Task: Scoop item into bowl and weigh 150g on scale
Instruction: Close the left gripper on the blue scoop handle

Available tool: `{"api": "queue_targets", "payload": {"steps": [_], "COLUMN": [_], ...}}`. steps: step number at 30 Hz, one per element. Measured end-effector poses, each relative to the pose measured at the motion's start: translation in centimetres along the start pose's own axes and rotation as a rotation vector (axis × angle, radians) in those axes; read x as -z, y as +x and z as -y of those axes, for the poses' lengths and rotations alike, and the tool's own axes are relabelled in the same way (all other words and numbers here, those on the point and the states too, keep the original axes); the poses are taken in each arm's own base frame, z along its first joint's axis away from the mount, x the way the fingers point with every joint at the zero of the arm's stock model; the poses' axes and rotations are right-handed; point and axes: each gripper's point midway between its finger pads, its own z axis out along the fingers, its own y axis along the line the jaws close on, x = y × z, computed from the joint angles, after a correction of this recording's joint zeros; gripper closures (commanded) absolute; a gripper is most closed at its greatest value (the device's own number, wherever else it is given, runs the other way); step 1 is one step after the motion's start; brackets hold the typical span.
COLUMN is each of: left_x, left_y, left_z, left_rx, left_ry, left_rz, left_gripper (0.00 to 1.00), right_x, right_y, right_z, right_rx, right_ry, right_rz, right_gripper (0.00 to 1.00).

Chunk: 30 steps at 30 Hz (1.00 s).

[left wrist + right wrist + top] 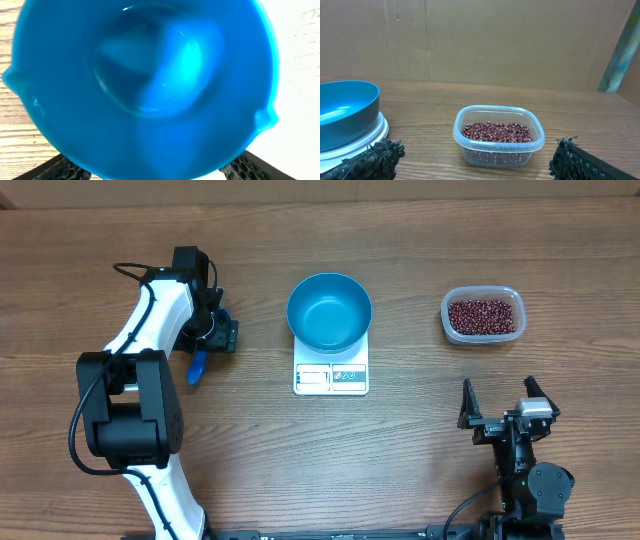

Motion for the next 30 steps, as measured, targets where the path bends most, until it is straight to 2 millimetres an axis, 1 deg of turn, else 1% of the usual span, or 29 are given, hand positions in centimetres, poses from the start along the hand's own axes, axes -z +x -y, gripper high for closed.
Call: {"api": "queue_targets", "payload": {"steps": [1,3,8,16,22,23,27,30], "left_x": [0.00,0.00,0.00,0.00,0.00,0.00,0.01,0.01], "left_y": [0.00,0.00,-0.13,-0.20,-0.21,-0.21,-0.24,-0.24], "left_z": [0.00,0.00,-0.01,-0.01,0.19,0.26,0.51,0.65], "left_rx": [-0.006,-0.018,-0.035,-0.036,-0.036,-0.036,-0.036,-0.036], "left_ry": [0.000,0.000,0.000,-0.001,0.011,0.015,0.030,0.038], "left_rz": [0.000,0.000,0.005,0.008,0.009,0.009,0.011,0.011], "left_gripper": [0.25,0.32,0.44,0.49,0.49,0.50,0.62,0.66], "right_x": [0.00,0.00,0.00,0.00,0.00,0.00,0.00,0.00], "right_y": [0.01,0.01,0.01,0.00,0.00,-0.01,0.01,-0.01], "right_z": [0.00,0.01,0.01,0.01,0.01,0.01,0.01,0.00], "right_rx": [0.000,0.001,0.000,0.000,0.000,0.001,0.001,0.001], "right_ry": [0.000,0.000,0.000,0.000,0.000,0.000,0.000,0.000], "right_rz": [0.000,0.000,0.000,0.000,0.000,0.000,0.000,0.000], "right_gripper": [0.00,0.00,0.00,0.00,0.00,0.00,0.00,0.00]}}
